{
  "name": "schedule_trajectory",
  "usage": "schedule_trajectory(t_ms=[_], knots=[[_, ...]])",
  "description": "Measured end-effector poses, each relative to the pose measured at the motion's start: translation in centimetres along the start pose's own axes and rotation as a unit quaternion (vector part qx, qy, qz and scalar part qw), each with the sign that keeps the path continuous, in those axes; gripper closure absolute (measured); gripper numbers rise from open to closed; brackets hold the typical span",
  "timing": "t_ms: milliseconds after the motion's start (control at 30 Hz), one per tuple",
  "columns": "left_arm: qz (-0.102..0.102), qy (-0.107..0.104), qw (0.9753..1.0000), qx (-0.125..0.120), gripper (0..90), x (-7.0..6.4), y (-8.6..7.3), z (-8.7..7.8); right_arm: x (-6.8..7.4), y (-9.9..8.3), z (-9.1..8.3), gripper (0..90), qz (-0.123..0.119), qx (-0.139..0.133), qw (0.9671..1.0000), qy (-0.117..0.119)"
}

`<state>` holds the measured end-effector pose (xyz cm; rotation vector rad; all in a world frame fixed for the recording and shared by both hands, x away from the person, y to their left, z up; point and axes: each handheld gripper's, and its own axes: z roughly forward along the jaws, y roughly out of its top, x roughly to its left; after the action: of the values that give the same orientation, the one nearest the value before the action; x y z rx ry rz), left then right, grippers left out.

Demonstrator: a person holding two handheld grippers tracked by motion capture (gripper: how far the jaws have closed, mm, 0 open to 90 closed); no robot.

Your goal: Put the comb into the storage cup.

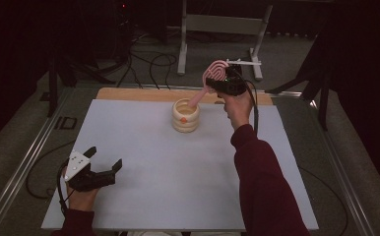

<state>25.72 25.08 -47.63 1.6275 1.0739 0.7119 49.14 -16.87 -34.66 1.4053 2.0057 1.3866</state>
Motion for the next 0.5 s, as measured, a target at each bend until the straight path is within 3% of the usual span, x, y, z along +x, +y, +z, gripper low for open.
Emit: schedule_trajectory(t_ms=[500], knots=[[0.000,-0.001,1.0000,0.002,0.0,0.02,-0.02,0.01,0.34,-0.46,0.88,63.8,0.001,0.010,0.9999,0.004]])
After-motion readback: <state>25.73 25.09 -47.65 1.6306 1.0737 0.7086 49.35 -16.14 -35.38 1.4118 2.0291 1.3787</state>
